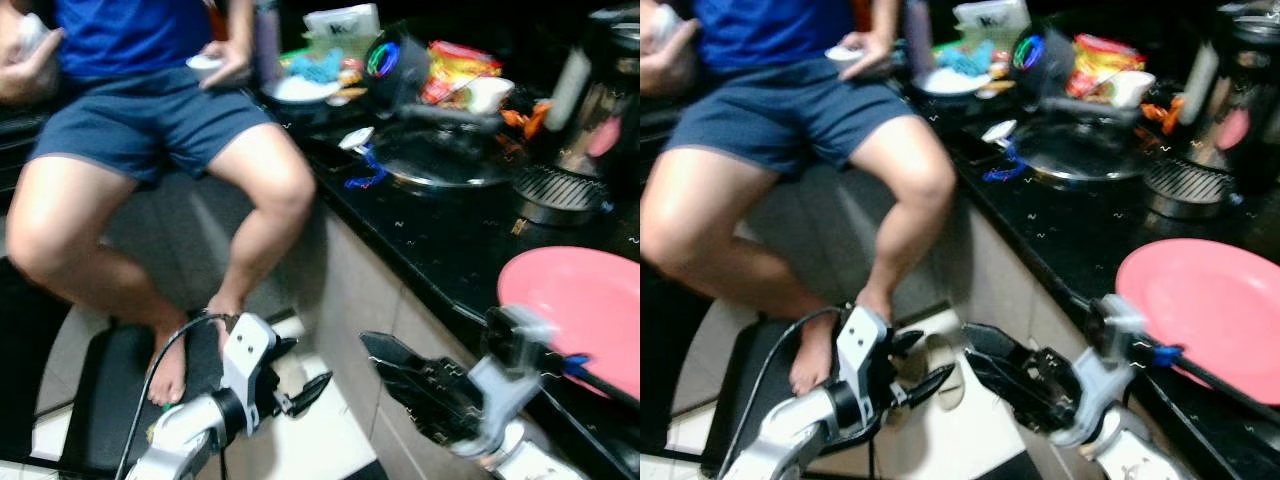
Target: Kitchen organization
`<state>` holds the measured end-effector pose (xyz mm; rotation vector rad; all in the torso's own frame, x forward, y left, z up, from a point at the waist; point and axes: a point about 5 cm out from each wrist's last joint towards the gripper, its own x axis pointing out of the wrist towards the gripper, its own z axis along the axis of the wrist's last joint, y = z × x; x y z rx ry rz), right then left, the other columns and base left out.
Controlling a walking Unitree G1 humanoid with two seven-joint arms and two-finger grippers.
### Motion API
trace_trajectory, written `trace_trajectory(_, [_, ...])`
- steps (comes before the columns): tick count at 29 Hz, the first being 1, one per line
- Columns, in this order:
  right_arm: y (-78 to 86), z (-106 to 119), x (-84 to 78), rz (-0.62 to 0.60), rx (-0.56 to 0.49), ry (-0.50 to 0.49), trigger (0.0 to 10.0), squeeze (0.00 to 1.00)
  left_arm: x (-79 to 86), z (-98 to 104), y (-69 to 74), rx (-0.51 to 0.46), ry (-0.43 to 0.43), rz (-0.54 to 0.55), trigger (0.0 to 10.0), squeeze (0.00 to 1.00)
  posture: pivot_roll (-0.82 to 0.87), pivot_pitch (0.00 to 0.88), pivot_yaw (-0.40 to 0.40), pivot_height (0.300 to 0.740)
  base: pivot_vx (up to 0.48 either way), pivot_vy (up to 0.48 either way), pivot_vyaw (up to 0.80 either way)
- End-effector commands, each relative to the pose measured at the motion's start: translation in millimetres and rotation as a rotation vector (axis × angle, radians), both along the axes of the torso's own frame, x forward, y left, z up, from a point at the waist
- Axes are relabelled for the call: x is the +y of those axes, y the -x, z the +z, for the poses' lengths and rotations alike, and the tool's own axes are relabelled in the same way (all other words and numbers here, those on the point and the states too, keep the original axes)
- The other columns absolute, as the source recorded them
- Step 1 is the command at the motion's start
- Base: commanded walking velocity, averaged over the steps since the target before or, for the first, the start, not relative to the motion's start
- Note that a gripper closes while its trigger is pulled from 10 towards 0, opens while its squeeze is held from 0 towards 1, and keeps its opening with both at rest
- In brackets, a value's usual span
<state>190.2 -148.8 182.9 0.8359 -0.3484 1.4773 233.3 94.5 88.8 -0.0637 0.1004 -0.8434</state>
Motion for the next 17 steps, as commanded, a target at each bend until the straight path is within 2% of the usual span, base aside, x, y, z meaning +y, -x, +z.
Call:
trace_trajectory(1, [2.3,6,1.4,0.022,-0.019,-0.035,10.0,0.00,6.0,-6,1.5,0.024,-0.015,0.012,10.0,0.00,0.01,0.000,0.021,0.740,0.000,0.000,-0.80])
trace_trajectory(8, [4.0,26,-5.8,0.008,-0.112,-0.058,10.0,0.00,5.5,-5,1.6,0.028,-0.008,0.013,10.0,0.00,0.01,0.000,0.020,0.740,0.000,0.000,-0.80])
trace_trajectory(10, [5.7,46,-16.2,-0.014,-0.177,-0.086,10.0,0.00,5.7,-5,1.6,0.027,-0.006,0.016,10.0,0.00,0.01,0.000,0.020,0.740,0.000,0.000,-0.80])
trace_trajectory(11, [5.7,46,-16.2,-0.014,-0.177,-0.086,10.0,0.00,5.7,-5,1.6,0.027,-0.006,0.016,10.0,0.00,0.01,0.000,0.020,0.740,0.000,0.000,-0.80])
trace_trajectory(15, [0.8,74,-30.4,-0.108,-0.270,-0.117,10.0,0.00,5.8,-5,1.3,0.026,-0.004,0.018,10.0,0.00,0.01,0.000,0.018,0.740,0.000,0.000,-0.80])
trace_trajectory(17, [-2.5,80,-34.0,-0.146,-0.282,-0.121,10.0,0.00,5.8,-5,1.1,0.025,-0.004,0.017,10.0,0.00,0.01,0.000,0.018,0.740,0.000,0.000,-0.80])
